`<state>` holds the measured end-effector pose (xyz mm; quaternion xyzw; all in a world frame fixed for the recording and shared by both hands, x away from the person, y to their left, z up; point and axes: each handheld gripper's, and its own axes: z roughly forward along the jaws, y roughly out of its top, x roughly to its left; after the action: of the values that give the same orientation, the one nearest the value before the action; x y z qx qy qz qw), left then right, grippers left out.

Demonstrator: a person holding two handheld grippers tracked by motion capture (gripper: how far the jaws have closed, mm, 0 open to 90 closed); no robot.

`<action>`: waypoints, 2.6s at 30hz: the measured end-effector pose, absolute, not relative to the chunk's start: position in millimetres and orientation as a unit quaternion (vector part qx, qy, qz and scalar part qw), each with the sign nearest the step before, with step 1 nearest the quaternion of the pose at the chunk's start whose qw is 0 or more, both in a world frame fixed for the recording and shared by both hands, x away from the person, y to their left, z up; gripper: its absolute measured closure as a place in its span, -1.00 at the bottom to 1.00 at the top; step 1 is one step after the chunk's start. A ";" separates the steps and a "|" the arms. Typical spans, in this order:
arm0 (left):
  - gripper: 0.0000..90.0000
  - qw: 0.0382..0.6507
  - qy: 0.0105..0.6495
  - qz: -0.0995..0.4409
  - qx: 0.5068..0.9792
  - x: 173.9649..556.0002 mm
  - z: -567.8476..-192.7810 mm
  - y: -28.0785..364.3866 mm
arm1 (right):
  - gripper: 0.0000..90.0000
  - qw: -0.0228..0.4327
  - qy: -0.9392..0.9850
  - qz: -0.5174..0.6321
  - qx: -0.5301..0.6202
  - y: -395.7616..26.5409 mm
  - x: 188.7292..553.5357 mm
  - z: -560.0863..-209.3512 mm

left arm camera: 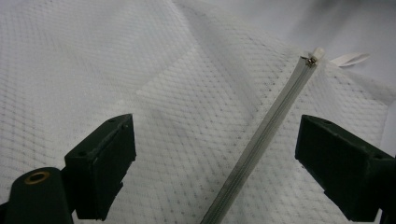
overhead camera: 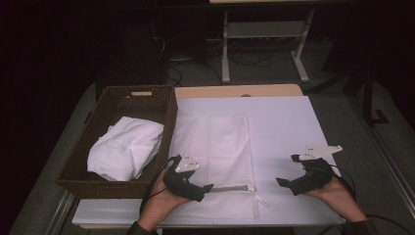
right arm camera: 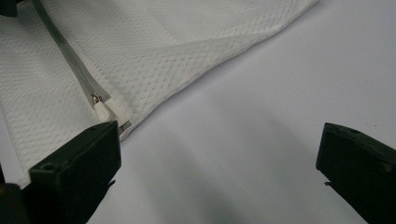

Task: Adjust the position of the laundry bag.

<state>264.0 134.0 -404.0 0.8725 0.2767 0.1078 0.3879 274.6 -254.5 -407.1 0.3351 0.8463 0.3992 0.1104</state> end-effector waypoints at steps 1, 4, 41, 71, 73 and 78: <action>-0.73 0.388 0.276 0.107 0.873 264.0 -403.9 134.0 | -1.00 0.111 0.846 0.399 0.336 -253.5 276.2 -406.8; -0.73 0.392 0.279 0.105 0.870 264.5 -403.5 135.0 | -1.00 0.110 0.847 0.396 0.338 -250.1 279.7 -406.5; -0.72 0.397 0.277 0.107 0.869 265.2 -403.6 136.0 | -0.71 0.076 0.855 0.382 0.342 -206.8 329.3 -410.0; -0.72 0.396 0.275 0.106 0.870 265.1 -403.9 135.9 | -0.01 0.045 0.849 0.369 0.375 -175.4 368.3 -430.9; -0.72 0.395 0.275 0.106 0.870 265.0 -403.9 135.9 | 0.04 0.044 0.848 0.367 0.379 -173.7 369.8 -434.3; -0.72 0.394 0.275 0.106 0.871 265.1 -404.2 135.8 | 0.17 0.038 0.849 0.358 0.387 -171.5 370.8 -439.8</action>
<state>265.1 135.8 -404.2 0.8708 0.2746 0.1055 0.3939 370.8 -171.5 -439.8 0.3868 0.8489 0.3582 0.0382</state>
